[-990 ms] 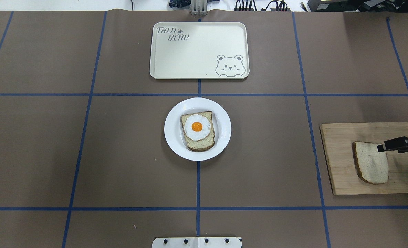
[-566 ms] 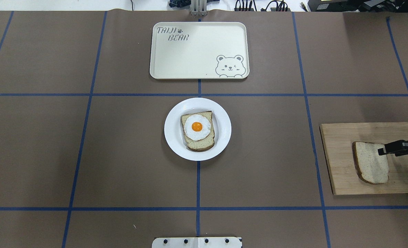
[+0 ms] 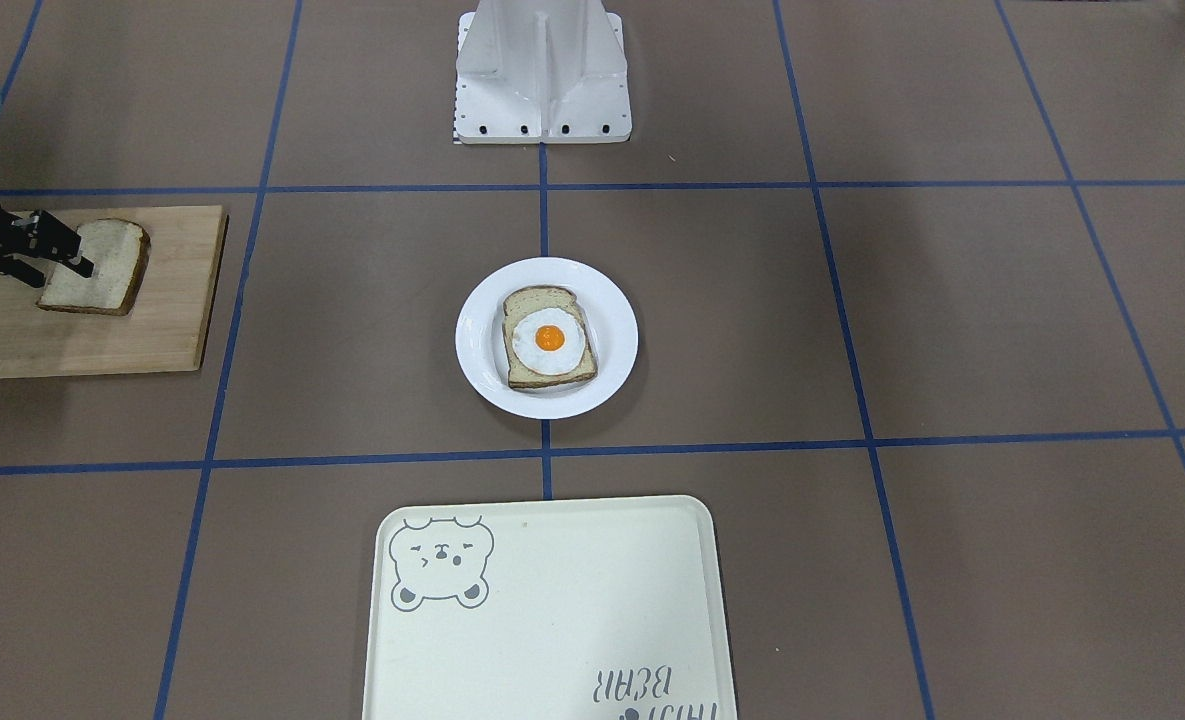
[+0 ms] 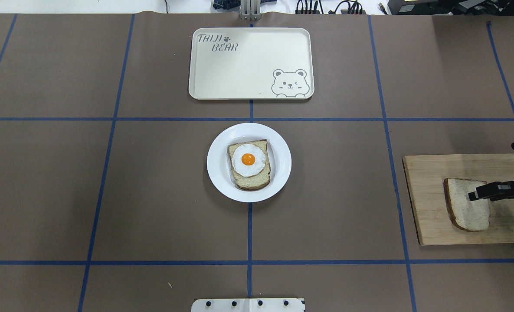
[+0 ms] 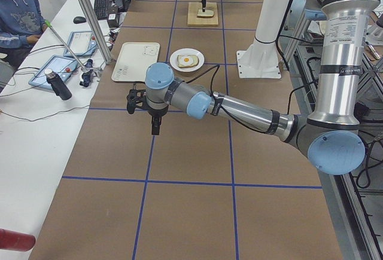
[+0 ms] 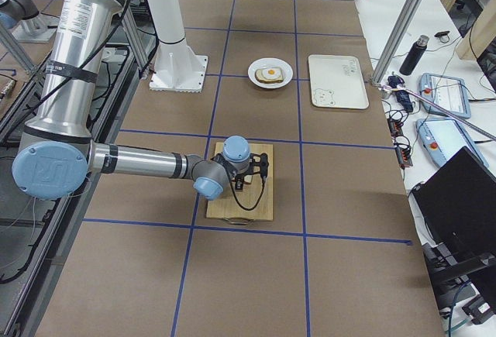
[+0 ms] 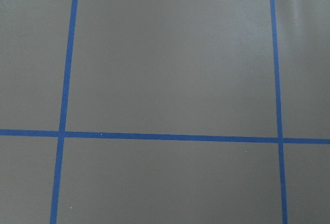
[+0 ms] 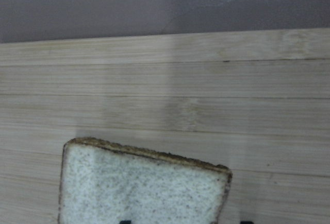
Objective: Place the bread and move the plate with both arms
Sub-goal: 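Lower the right gripper onto the bread slice edge and close on it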
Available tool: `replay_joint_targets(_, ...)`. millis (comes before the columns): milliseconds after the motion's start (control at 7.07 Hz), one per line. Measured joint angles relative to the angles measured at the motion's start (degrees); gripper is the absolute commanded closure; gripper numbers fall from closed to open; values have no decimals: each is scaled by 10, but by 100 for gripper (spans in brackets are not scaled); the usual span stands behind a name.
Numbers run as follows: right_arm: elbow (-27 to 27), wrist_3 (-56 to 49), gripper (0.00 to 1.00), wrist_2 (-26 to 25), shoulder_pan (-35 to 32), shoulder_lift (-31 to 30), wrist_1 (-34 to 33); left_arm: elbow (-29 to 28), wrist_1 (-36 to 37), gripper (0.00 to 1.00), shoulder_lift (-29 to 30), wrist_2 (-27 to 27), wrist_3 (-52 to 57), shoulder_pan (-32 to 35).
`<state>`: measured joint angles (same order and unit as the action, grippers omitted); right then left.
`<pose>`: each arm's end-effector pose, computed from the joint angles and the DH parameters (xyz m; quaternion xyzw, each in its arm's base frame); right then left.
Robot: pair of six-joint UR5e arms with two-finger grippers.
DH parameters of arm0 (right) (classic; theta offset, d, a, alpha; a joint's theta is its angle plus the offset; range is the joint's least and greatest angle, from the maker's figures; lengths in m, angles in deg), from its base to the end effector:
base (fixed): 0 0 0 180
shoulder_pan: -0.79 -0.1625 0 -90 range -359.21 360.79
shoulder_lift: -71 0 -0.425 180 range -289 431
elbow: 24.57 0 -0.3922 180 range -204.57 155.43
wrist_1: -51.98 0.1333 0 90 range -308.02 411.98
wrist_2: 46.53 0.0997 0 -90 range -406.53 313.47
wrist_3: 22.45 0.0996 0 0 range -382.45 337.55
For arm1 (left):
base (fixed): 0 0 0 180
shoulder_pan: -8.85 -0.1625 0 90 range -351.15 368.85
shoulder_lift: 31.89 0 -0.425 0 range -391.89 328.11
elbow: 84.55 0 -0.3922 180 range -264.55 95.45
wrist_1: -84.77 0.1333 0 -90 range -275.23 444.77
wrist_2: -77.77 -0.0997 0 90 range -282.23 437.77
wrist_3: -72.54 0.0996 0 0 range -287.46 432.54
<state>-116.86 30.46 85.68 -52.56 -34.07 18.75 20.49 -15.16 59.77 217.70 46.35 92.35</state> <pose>-0.1825 -0.3565 0.6435 0.0128 -0.4831 -0.0112 0.8754 0.0005 -0.5090 0.4872 0.0848 0.4529 -0.0551 0.8858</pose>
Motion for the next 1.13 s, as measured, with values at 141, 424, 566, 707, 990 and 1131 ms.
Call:
replay_joint_targets(141, 0, 0, 100, 0, 1, 0, 0, 0, 0, 1, 0, 0, 0, 0)
replay_joint_targets(424, -1, -5, 100, -1, 2, -3, 1, 0, -1, 1, -1, 0, -1, 0)
replay_joint_targets(566, -3, -6, 100, -1, 1, -3, 1, 0, 0, 1, -1, 0, -1, 0)
replay_joint_targets(707, -5, -7, 100, -1, 1, -3, 1, 0, -1, 1, -1, 0, -1, 0)
replay_joint_targets(990, -14, -8, 100, 0, -1, -1, 1, -1, 0, 1, -1, 0, -1, 0)
replay_joint_targets(1131, -19, -9, 100, 1, -2, -2, 1, -1, 0, 1, -1, 0, -1, 0)
